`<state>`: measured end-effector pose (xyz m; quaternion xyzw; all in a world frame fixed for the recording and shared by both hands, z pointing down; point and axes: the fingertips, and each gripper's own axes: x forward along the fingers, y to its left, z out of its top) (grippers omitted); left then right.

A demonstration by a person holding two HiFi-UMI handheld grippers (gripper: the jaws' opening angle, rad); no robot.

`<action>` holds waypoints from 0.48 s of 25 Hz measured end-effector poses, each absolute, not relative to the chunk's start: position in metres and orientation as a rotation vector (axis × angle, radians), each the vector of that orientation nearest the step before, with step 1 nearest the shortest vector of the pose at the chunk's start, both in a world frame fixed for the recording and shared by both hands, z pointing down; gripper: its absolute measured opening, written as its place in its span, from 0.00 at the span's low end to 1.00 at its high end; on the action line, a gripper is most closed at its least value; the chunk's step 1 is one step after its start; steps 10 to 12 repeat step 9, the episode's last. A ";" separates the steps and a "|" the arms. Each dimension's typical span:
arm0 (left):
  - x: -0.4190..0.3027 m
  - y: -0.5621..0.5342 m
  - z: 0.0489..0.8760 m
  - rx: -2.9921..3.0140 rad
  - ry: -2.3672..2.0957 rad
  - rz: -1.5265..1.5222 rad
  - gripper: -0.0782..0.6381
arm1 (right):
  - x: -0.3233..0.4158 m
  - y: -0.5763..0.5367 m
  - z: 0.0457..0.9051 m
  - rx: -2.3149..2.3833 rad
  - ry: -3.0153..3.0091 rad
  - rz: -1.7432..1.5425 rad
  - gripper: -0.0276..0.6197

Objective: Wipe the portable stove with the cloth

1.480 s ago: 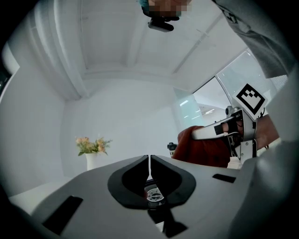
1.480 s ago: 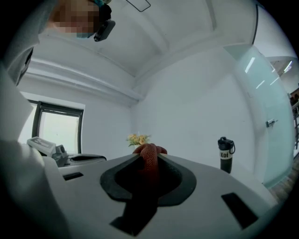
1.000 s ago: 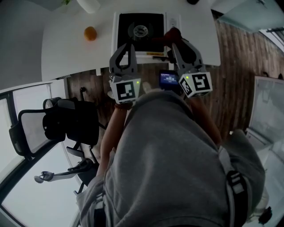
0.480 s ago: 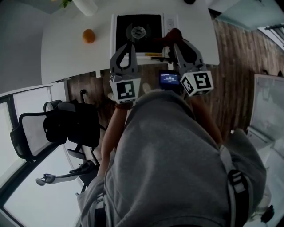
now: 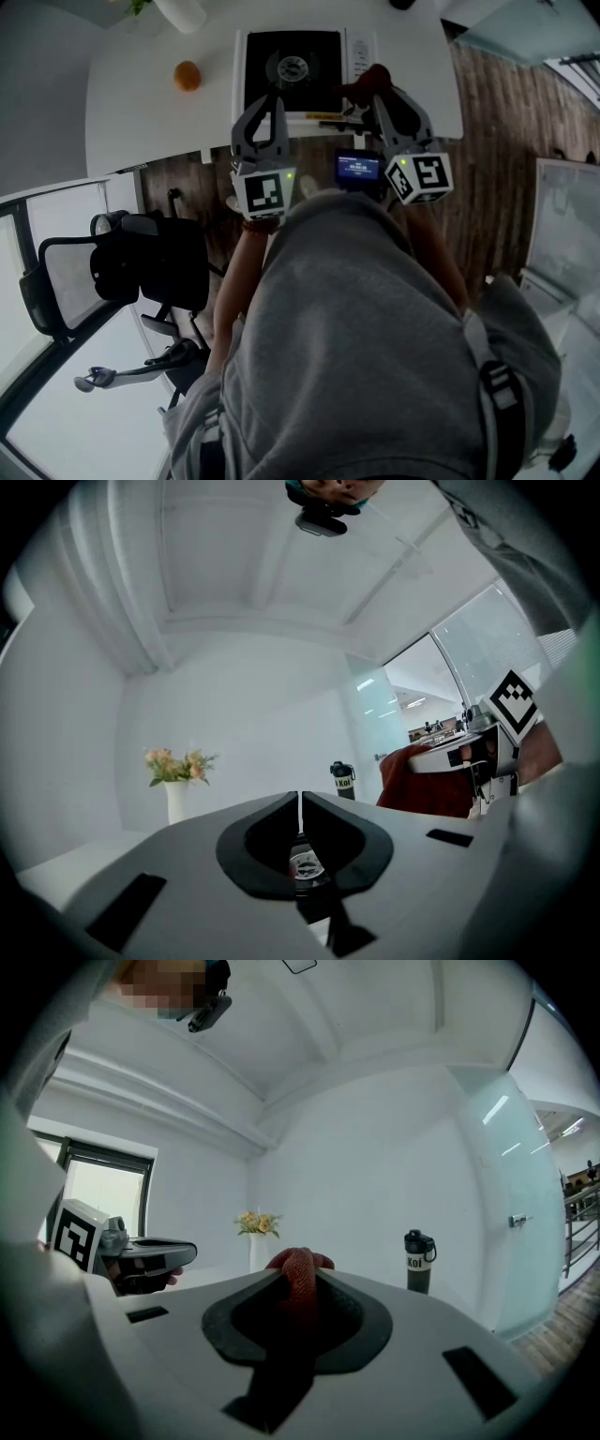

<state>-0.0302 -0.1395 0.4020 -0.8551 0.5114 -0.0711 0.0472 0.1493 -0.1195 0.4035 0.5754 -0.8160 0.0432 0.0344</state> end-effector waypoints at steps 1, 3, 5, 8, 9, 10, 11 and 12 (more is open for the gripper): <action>-0.031 -0.140 0.402 -2.604 1.559 -0.209 0.16 | 0.150 -0.120 0.405 1.774 -2.506 0.133 0.16; -0.032 -0.140 0.402 -2.604 1.562 -0.207 0.16 | 0.154 -0.121 0.407 1.791 -2.494 0.136 0.16; -0.034 -0.139 0.405 -2.608 1.568 -0.229 0.16 | 0.161 -0.124 0.409 1.808 -2.482 0.137 0.16; -0.036 -0.140 0.407 -2.603 1.569 -0.251 0.16 | 0.172 -0.130 0.408 1.830 -2.456 0.123 0.16; -0.037 -0.141 0.407 -2.601 1.570 -0.254 0.16 | 0.176 -0.132 0.408 1.837 -2.446 0.117 0.16; -0.037 -0.141 0.407 -2.601 1.570 -0.254 0.16 | 0.176 -0.132 0.408 1.837 -2.446 0.117 0.16; -0.037 -0.141 0.407 -2.601 1.570 -0.254 0.16 | 0.176 -0.132 0.408 1.837 -2.446 0.117 0.16; -0.037 -0.141 0.407 -2.601 1.570 -0.254 0.16 | 0.176 -0.132 0.408 1.837 -2.446 0.117 0.16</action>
